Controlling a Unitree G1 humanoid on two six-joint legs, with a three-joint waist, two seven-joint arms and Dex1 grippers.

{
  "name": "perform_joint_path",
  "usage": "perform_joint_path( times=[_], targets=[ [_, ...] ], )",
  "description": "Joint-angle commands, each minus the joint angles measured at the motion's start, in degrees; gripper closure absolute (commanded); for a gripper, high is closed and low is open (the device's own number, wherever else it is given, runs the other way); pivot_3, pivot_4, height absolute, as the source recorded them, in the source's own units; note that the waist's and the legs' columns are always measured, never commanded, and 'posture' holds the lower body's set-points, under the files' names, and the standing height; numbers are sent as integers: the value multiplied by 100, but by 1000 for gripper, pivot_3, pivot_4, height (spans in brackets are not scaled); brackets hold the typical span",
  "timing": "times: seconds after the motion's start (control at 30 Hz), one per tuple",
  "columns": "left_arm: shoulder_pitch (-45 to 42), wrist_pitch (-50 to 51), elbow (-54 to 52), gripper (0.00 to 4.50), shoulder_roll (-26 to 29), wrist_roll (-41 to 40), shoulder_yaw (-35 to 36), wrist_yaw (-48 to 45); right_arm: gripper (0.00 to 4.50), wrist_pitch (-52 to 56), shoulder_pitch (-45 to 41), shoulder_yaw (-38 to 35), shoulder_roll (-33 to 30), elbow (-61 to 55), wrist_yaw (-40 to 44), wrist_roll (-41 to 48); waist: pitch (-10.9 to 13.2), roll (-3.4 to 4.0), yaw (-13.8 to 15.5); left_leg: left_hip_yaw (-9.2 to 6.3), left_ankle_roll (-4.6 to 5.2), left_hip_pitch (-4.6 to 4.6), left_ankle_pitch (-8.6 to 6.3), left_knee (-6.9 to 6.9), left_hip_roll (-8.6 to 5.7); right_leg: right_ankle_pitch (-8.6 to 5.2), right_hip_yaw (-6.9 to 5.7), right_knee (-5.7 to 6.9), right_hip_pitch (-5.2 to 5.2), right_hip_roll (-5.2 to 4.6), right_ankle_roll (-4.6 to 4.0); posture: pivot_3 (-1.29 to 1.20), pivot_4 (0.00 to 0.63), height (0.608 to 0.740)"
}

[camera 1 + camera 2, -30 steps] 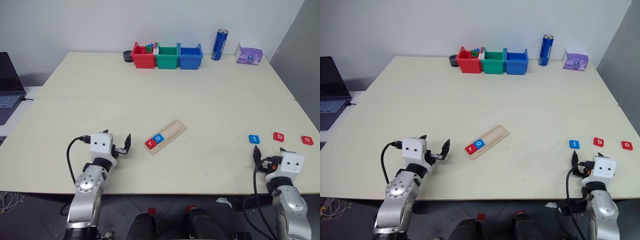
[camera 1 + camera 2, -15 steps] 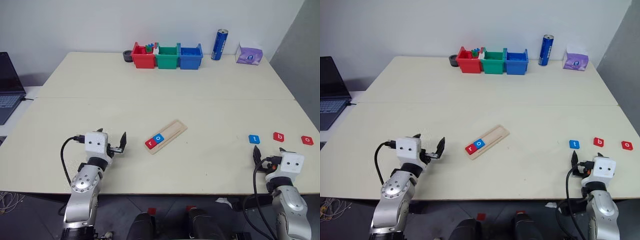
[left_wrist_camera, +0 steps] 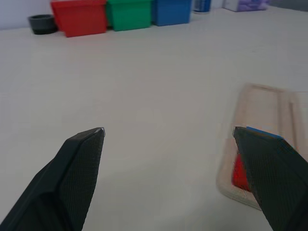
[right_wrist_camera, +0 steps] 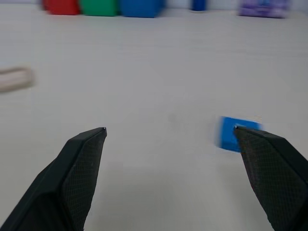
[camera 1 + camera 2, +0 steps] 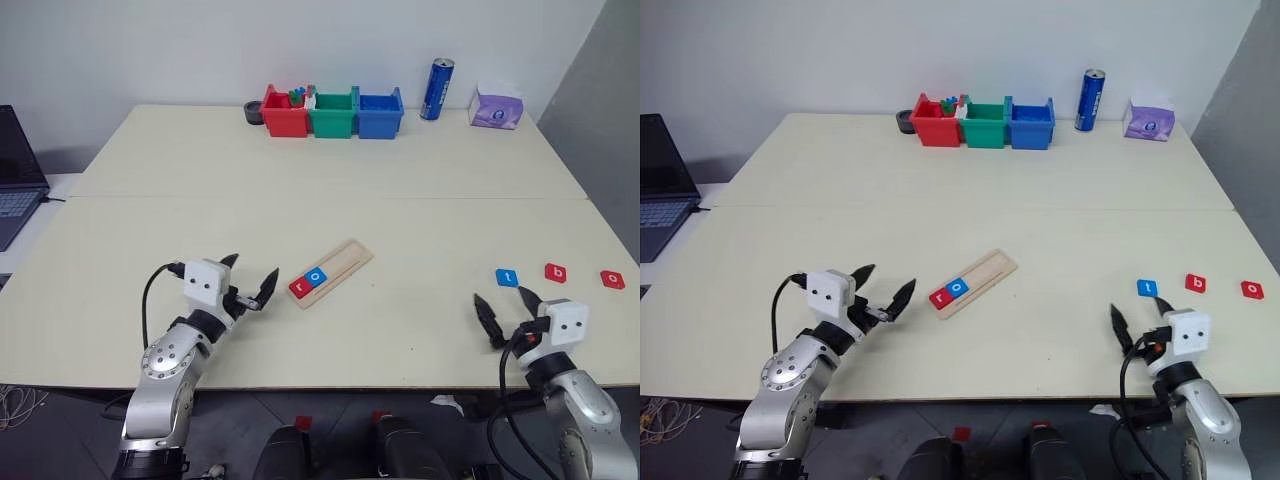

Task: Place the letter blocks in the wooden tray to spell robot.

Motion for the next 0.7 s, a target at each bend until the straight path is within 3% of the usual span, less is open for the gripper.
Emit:
perform_joint_path(
  times=[0.03,0.27,0.7],
  targets=[
    [-151,427,-371,0,238,-181,-196,-302,29,830,-48,278,-648,-915,797,685,0,-2,7,-2,0,0,0,0,0,0,-1,0,0,0,0,0,150,740],
    [-433,1218,-623,0,577,-55,-680,-489,29,1850,-179,302,-1683,-1595,1528,1503,8,-17,14,-9,0,-5,0,3,-6,0,-10,-6,4,0,1,0,150,740],
    [-840,1744,-382,0,299,408,-1256,-15,29,1941,-292,258,-1895,-1708,1749,1577,11,-22,22,-9,0,-6,0,3,-7,0,-10,-5,4,0,2,0,150,740]
  ],
)
